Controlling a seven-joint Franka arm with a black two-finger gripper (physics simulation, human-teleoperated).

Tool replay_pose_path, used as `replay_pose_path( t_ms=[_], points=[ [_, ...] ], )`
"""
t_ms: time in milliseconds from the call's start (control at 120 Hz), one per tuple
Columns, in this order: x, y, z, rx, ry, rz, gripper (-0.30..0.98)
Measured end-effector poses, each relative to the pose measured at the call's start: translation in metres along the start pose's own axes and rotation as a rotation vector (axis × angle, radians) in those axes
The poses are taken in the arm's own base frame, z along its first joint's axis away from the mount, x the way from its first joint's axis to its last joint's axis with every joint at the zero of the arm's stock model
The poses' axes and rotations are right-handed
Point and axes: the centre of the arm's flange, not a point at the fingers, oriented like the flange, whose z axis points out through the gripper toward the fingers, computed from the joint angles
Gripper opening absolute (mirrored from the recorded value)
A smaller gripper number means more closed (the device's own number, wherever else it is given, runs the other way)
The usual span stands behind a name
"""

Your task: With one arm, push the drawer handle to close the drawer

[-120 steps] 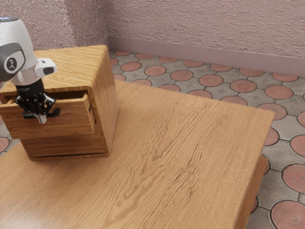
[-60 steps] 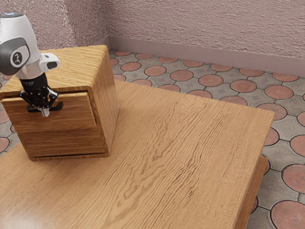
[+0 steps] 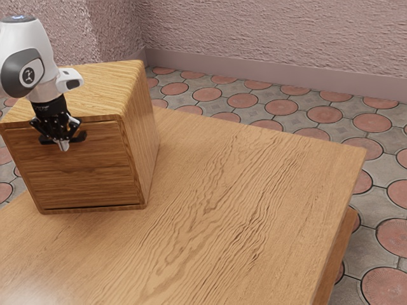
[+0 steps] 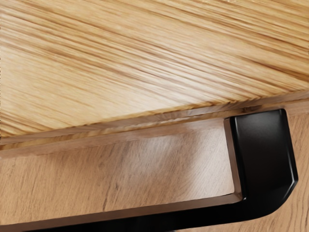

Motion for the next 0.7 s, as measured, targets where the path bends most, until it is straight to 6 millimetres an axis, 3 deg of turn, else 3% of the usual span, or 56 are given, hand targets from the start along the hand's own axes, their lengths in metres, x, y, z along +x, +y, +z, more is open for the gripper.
replay_pose_path(
  t_ms=[333, 400, 483, 542, 608, 700],
  points=[
    [-0.003, -0.001, -0.007, -0.003, 0.019, 0.000, -0.07],
    [-0.038, 0.002, -0.025, -0.002, 0.042, -0.008, -0.03],
    [-0.095, 0.026, -0.057, -0.005, 0.078, 0.009, 0.15],
    [-0.125, 0.043, -0.079, -0.027, 0.082, 0.019, 0.28],
    [-0.146, 0.065, -0.088, -0.061, 0.049, 0.061, 0.39],
    [-0.160, 0.082, -0.087, -0.089, -0.014, 0.097, 0.49]
  ],
)
